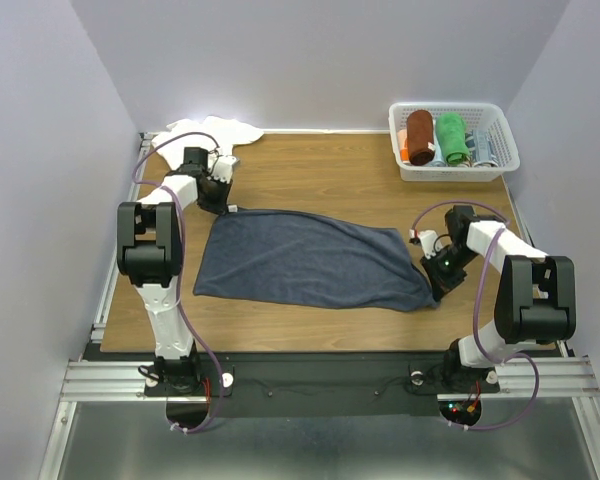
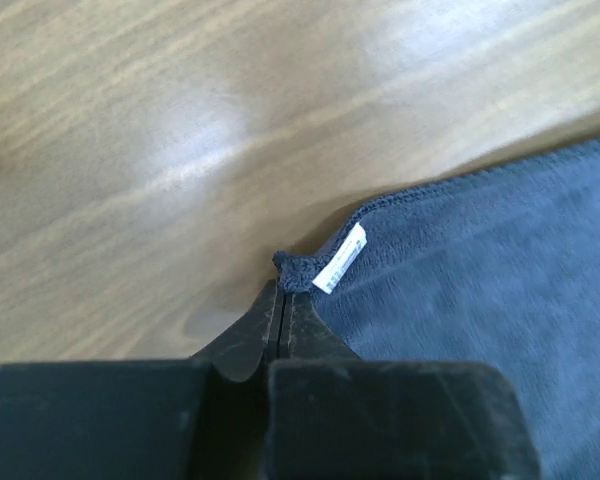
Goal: Roll the towels
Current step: Flatten the towel
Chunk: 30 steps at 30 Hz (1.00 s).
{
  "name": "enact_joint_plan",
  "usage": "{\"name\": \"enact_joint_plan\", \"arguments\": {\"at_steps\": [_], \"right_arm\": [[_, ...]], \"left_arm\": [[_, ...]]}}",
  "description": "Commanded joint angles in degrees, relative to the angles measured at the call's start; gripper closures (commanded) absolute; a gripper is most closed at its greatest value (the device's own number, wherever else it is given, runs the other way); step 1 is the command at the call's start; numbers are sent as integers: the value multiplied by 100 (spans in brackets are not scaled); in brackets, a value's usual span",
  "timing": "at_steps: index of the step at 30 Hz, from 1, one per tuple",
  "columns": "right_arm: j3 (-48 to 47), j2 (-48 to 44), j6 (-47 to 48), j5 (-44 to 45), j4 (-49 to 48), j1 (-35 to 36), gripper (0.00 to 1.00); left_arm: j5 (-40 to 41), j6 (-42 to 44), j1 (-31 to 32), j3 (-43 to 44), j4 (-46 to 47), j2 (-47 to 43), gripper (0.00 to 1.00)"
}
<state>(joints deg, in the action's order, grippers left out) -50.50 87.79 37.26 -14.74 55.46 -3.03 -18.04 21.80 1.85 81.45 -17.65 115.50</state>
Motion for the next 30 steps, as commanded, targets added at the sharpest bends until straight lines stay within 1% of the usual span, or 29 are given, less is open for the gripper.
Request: {"name": "enact_joint_plan", "arguments": {"at_steps": [1, 2, 5, 7, 8, 9, 10, 11, 12, 13, 14, 15, 16, 18, 19, 20, 22, 24, 25, 28, 30], "right_arm": [[119, -95, 80, 95, -44, 4, 99], [137, -156, 80, 51, -36, 4, 99], [198, -253, 212, -89, 105, 4, 99], [146, -367, 395, -292, 315, 4, 100], [94, -403, 484, -371, 421, 4, 98], [41, -438, 580, -485, 535, 4, 90], [-38, -525, 659, -729, 658, 4, 57], [-239, -543, 756, -862, 859, 4, 42], [-389, -561, 766, -994, 913, 4, 34], [-521, -526, 644, -1187, 905, 4, 29], [-679, -448, 573, -1311, 888, 4, 30], [-1098, -360, 459, -1503, 844, 4, 37], [-1276, -98, 23, -1557, 574, 4, 41], [-1680, 176, -314, -1698, 335, 4, 43], [-2065, 490, -768, -1794, 20, 13, 44], [-2226, 615, -981, -1821, -139, 21, 44], [-2620, 853, -1316, -1778, -542, 178, 40], [-2772, 1143, -1589, -1716, -729, 294, 36], [-2833, 1205, -1668, -1664, -947, 581, 34], [-2886, 1583, -1853, -1462, -1194, 1039, 28], [-2851, 1697, -1976, -1444, -1336, 1225, 24]], "left_arm": [[-16, 87, -394, -15, -536, -1020, 100], [28, 270, -622, -85, -781, -1160, 100], [301, 517, -1027, -365, -1108, -1241, 100], [467, 798, -1317, -594, -1127, -1241, 100], [512, 878, -1371, -856, -1101, -1241, 100], [556, 939, -1397, -981, -996, -1241, 100], [556, 992, -1406, -1095, -934, -1223, 100], [495, 1001, -1406, -1192, -890, -1188, 100], [451, 984, -1406, -1202, -881, -1049, 100], [381, 914, -1406, -1210, -846, -978, 100], [346, 896, -1398, -1210, -845, -925, 100], [319, 879, -1398, -1219, -784, -846, 100], [302, 852, -1398, -1228, -758, -819, 100], [266, 826, -1389, -1184, -757, -758, 100], [223, 808, -1389, -1167, -758, -749, 100], [214, 799, -1380, -1158, -766, -749, 100], [205, 790, -1363, -1096, -784, -757, 100], [161, 764, -1345, -1035, -810, -749, 100], [126, 764, -1345, -1017, -819, -740, 100], [64, 703, -1336, -956, -819, -713, 99], [47, 694, -1336, -929, -819, -705, 98]]}}
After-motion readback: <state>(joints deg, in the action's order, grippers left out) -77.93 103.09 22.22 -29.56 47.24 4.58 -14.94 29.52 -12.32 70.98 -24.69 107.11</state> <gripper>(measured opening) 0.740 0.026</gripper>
